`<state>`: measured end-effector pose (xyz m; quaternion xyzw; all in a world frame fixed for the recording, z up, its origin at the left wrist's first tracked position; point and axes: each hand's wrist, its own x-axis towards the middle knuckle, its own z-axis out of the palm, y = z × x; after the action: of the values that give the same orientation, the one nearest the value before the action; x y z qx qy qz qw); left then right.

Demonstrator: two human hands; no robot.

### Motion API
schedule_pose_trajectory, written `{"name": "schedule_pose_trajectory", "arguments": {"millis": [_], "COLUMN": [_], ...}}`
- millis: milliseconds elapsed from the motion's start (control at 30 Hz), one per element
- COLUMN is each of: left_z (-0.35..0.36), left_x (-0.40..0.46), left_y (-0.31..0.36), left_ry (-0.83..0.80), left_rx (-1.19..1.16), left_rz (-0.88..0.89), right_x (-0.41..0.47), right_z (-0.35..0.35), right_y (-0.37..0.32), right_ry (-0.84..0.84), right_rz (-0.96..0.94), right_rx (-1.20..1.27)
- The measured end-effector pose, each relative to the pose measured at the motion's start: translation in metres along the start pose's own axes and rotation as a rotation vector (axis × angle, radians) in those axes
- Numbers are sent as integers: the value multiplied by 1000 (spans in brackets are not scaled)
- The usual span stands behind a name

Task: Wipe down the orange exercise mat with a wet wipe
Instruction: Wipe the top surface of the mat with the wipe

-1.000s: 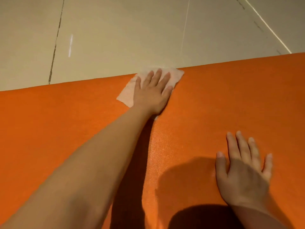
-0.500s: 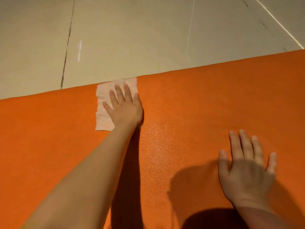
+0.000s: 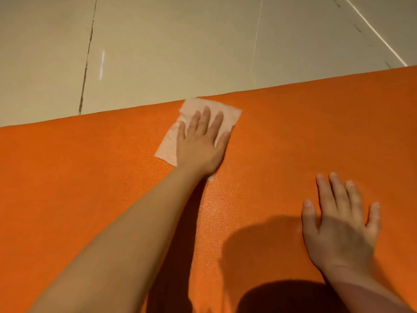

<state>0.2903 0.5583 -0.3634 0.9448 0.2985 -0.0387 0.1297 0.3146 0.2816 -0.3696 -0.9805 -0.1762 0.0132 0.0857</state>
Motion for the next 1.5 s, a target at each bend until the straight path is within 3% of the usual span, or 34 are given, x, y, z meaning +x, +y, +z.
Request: {"name": "schedule_pose_trajectory", "arguments": {"millis": [133,367,500,567,667,800,1067,1167,1233,1300,1400,1500], "left_z": [-14,-7,16,24,22,7,-17,-14,-5,11,42,54], "left_x": [14,28,11,3,10,20,-66,-95,-103,-120,-180,-229], "left_y": [-36,4,82,99,89,54,-72,-68,-40,4,71,84], "left_ry": [53,50,-1,-14,-28,-63,29,20,6,-14,3,-37], "left_rx": [-3,-20,26,17,54,88,28,-1,6,31,26,22], "left_rz": [-161,-383,-6,83,135,328,-224,-420,-455,-304,66,166], "right_x": [2,4,5,4,2,1,-1,0,2,3,3,7], "right_z": [-2,1,2,2,1,3,1,-1,-4,-8,-13,-20], "right_y": [1,3,4,3,3,3,1,-1,-1,0,1,5], "right_ry": [-73,-69,-64,-51,-63,-36,16,-39,-88,-106,-157,-286], "right_rz": [6,-3,3,2,-5,-9,-1,2,-4,-11,-18,-26], "right_rx": [-43,-37,-36,-35,-32,-7,56,31,4,7,9,-14]}}
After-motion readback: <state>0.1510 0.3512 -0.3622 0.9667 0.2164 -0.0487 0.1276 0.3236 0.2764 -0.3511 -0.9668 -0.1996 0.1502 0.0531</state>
